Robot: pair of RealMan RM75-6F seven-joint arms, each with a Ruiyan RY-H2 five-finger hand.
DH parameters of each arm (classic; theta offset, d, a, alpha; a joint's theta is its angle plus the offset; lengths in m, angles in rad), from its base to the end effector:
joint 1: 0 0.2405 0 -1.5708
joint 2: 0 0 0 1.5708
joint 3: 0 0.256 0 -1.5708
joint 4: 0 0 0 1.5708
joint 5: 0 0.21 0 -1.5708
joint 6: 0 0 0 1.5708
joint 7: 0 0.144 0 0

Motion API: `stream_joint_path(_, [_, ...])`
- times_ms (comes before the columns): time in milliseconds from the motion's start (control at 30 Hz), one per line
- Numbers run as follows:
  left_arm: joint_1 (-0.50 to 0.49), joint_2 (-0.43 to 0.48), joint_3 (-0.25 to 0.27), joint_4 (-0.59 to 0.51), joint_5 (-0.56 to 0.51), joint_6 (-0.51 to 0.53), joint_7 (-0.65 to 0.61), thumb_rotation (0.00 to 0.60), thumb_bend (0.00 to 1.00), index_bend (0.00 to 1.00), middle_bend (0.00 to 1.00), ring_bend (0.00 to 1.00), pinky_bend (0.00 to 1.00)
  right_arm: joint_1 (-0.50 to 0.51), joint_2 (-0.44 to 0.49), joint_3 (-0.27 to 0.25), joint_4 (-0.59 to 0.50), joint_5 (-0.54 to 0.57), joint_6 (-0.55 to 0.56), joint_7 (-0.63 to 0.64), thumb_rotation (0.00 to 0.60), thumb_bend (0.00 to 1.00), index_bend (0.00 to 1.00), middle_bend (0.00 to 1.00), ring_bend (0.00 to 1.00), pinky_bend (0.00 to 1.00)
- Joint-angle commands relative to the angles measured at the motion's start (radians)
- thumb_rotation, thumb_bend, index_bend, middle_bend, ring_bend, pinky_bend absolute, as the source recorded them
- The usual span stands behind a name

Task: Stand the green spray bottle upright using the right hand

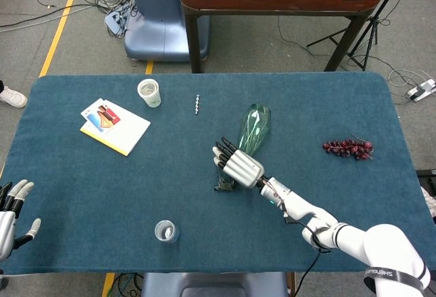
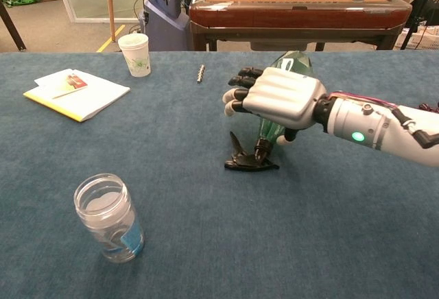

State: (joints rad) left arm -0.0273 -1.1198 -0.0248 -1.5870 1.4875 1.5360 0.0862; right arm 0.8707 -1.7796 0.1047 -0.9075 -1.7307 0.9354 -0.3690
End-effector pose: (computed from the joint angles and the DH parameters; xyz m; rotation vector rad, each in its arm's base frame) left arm -0.3261 0.1577 0.1654 -1.3614 -0.8397 -0.7877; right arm -0.1295 -0.3699 -0.0731 2.2048 0.0246 0.7841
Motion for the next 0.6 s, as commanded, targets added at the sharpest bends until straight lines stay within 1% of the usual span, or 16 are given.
stream_joint_path(33, [0.000, -0.002, 0.000, 0.003, -0.002, -0.003, -0.003, 0.600, 0.35, 0.10, 0.11, 0.01, 0.00, 0.026, -0.026, 0.018, 0.021, 0.029, -0.030, -0.007, 0.600, 0.07, 0.25, 0.15, 0.04, 0.09])
stream_joint_path(167, [0.001, -0.003, -0.002, 0.007, -0.006, -0.004, -0.006, 0.600, 0.35, 0.10, 0.11, 0.01, 0.00, 0.040, -0.022, 0.020, 0.019, 0.058, -0.057, -0.012, 0.600, 0.08, 0.25, 0.16, 0.04, 0.09])
stream_joint_path(300, [0.001, -0.004, -0.001, 0.006, -0.004, -0.006, -0.002, 0.600, 0.35, 0.10, 0.11, 0.01, 0.00, 0.040, -0.011, 0.014, 0.014, 0.081, -0.070, -0.008, 0.600, 0.09, 0.26, 0.20, 0.04, 0.09])
stream_joint_path(400, [0.001, -0.005, -0.001, 0.003, -0.003, -0.005, 0.001, 0.600, 0.35, 0.10, 0.11, 0.01, 0.00, 0.042, -0.006, 0.010, 0.016, 0.094, -0.075, -0.006, 0.600, 0.10, 0.30, 0.22, 0.04, 0.09])
stream_joint_path(533, [0.001, -0.006, -0.001, -0.001, -0.002, -0.005, 0.005, 0.600, 0.35, 0.10, 0.11, 0.01, 0.00, 0.044, -0.004, 0.006, 0.021, 0.109, -0.079, 0.000, 0.600, 0.17, 0.36, 0.26, 0.04, 0.09])
stream_joint_path(600, [0.001, -0.006, -0.001, -0.002, -0.001, -0.006, 0.009, 0.600, 0.35, 0.10, 0.11, 0.01, 0.00, 0.046, -0.005, 0.002, 0.026, 0.114, -0.081, 0.001, 0.600, 0.18, 0.38, 0.27, 0.04, 0.09])
